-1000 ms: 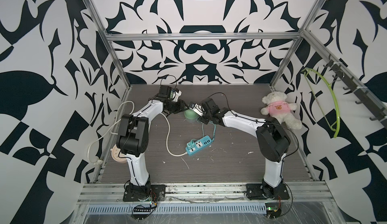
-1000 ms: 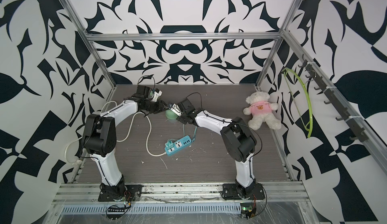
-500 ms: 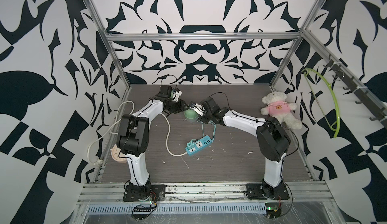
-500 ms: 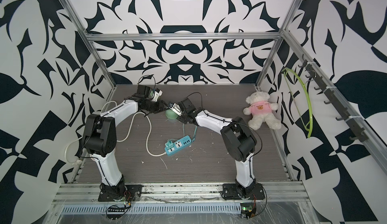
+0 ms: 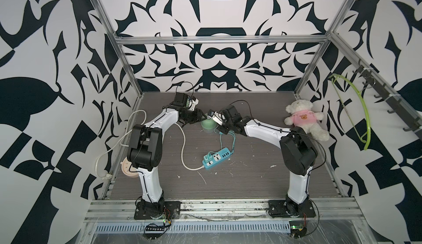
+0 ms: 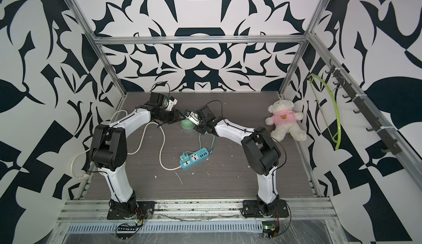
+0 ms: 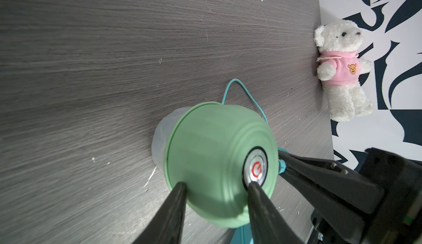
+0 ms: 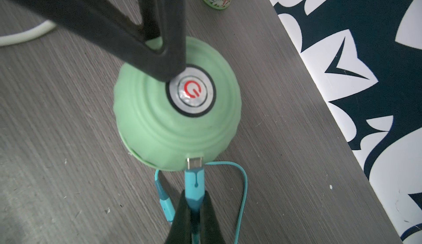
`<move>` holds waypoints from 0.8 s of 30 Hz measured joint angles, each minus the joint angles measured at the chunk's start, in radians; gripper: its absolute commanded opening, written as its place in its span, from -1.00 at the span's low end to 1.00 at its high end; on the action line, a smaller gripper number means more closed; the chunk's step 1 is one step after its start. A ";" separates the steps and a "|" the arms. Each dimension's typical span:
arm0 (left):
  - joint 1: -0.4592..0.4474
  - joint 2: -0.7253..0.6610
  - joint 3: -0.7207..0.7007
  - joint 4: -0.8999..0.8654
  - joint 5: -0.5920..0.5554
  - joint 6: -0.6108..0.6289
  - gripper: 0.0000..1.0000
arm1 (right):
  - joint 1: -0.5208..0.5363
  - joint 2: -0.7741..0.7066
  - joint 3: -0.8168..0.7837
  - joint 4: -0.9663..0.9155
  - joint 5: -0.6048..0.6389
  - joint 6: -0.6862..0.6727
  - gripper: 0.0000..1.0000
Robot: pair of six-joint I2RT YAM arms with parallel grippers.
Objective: Charge the cordless meat grinders
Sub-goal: Insert the charging cable into the cordless meat grinder.
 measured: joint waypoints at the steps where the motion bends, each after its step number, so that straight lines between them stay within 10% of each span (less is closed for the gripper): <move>1: 0.000 -0.002 0.000 -0.001 -0.002 -0.003 0.02 | -0.001 0.000 0.000 0.001 -0.004 0.000 -1.00; 9: -0.006 -0.039 0.027 0.015 -0.021 -0.077 0.27 | 0.000 0.000 0.000 0.021 -0.050 0.000 -1.00; 24: -0.020 0.054 0.092 0.001 -0.140 -0.152 0.02 | -0.001 0.000 0.000 0.023 -0.089 0.005 -1.00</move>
